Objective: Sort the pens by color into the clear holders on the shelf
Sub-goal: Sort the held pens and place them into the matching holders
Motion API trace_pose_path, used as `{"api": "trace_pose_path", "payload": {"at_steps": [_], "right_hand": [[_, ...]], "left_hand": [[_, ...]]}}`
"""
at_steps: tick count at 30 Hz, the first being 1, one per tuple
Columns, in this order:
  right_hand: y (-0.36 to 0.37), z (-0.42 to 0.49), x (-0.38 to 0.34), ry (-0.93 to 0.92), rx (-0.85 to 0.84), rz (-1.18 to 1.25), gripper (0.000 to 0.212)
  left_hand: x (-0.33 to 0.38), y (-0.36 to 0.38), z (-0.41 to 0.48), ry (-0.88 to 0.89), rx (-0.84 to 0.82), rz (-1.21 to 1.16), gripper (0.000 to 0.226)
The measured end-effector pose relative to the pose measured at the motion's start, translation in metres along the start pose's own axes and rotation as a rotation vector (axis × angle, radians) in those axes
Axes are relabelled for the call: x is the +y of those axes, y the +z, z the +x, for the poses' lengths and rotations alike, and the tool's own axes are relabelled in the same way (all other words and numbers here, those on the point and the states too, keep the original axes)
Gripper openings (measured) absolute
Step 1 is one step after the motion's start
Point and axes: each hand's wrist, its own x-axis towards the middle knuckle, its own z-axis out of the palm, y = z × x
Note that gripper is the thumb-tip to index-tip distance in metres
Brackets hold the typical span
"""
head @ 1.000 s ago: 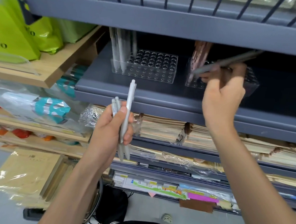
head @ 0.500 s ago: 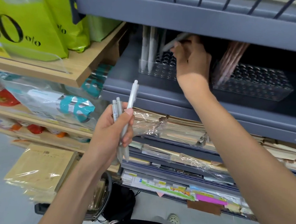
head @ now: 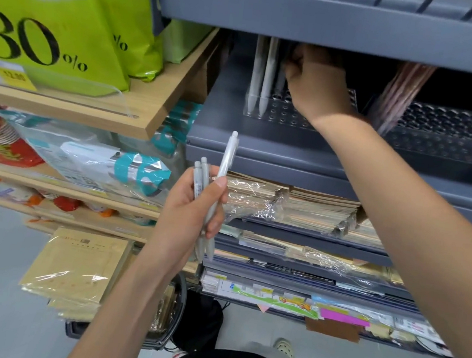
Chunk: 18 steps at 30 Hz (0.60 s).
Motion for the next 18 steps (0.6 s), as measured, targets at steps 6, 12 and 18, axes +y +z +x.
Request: {"api": "trace_pose_path", "payload": {"at_steps": [6, 12, 18], "right_hand": [[-0.001, 0.003, 0.002, 0.028, -0.043, -0.029, 0.032], [-0.003, 0.001, 0.003, 0.087, -0.059, 0.032, 0.030], [-0.008, -0.011, 0.007, 0.130, 0.037, 0.163, 0.028]], "left_hand": [[0.002, -0.006, 0.000, 0.008, -0.014, -0.012, 0.007], [0.003, -0.007, -0.001, 0.024, 0.000, -0.009, 0.006], [0.004, 0.000, -0.003, 0.080, 0.007, 0.014, 0.016]]}}
